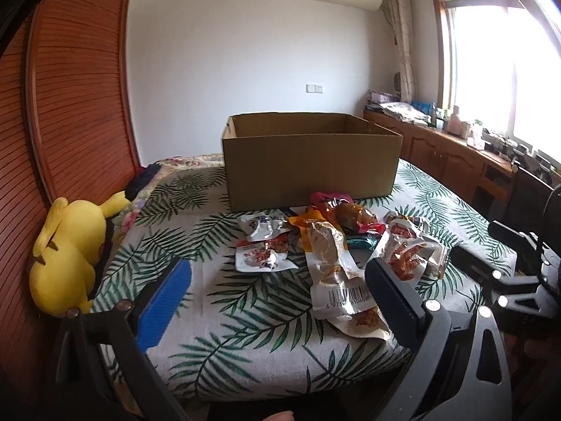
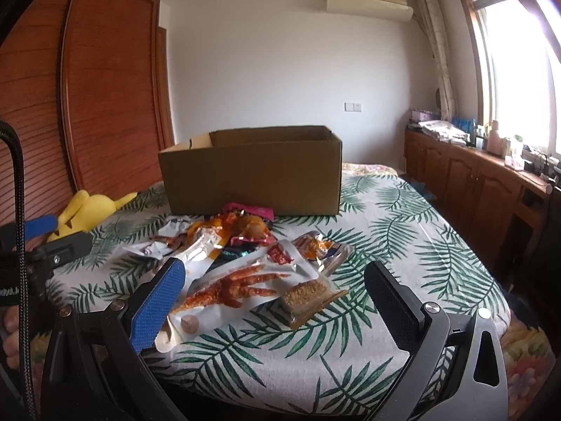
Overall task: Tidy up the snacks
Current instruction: 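Grasp the orange-and-white sausage bag with the left gripper while the right gripper grasps the white chicken-feet bag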
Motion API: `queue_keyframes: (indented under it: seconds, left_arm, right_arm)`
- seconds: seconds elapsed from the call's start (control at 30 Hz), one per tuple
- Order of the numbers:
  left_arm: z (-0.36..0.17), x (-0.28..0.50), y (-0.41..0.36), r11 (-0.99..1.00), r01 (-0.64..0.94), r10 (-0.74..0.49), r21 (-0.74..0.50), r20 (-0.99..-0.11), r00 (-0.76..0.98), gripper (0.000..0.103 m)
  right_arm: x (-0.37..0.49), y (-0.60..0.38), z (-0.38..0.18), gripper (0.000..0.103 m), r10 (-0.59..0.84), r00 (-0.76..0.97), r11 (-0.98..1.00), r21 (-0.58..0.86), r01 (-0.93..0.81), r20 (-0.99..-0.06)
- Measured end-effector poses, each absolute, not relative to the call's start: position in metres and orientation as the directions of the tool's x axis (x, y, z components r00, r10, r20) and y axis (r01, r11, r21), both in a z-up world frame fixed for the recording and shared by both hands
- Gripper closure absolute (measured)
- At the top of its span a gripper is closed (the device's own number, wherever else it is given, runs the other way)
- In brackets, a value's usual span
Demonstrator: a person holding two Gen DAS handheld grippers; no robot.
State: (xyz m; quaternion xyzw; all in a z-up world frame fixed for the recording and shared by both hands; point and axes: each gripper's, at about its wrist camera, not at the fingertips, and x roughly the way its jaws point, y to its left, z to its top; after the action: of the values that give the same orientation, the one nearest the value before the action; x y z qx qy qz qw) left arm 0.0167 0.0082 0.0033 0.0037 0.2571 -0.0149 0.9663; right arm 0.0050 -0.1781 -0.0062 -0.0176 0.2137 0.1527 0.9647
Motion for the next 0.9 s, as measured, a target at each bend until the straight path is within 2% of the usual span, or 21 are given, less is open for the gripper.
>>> queue_keyframes:
  seconds: [0.17,0.47,0.7,0.77,0.9]
  left_arm:
    - [-0.001,0.043,0.006,0.996,0.082,-0.081,-0.022,-0.538,0.839,0.003]
    - [-0.018,0.083,0.001,0.987,0.145,-0.155,-0.068,-0.630,0.761,0.005]
    - [-0.031,0.110,-0.007,0.971,0.196,-0.235,-0.137,-0.699,0.676,0.013]
    - [-0.036,0.120,-0.009,0.973,0.184,-0.225,-0.138,-0.734,0.641,0.019]
    - [-0.040,0.132,-0.010,0.968,0.196,-0.246,-0.158,-0.756,0.606,0.022]
  right_arm:
    - [0.017,-0.170,-0.020,0.002,0.307,0.825,0.942,0.028,-0.335,-0.474]
    - [0.030,-0.161,-0.037,0.018,0.356,0.759,0.918,0.053,-0.393,-0.545]
    - [0.030,-0.158,-0.041,0.025,0.380,0.728,0.906,0.069,-0.419,-0.570]
    - [0.031,-0.158,-0.042,0.029,0.400,0.711,0.897,0.088,-0.433,-0.578]
    - [0.030,-0.156,-0.043,0.035,0.413,0.696,0.890,0.099,-0.445,-0.588]
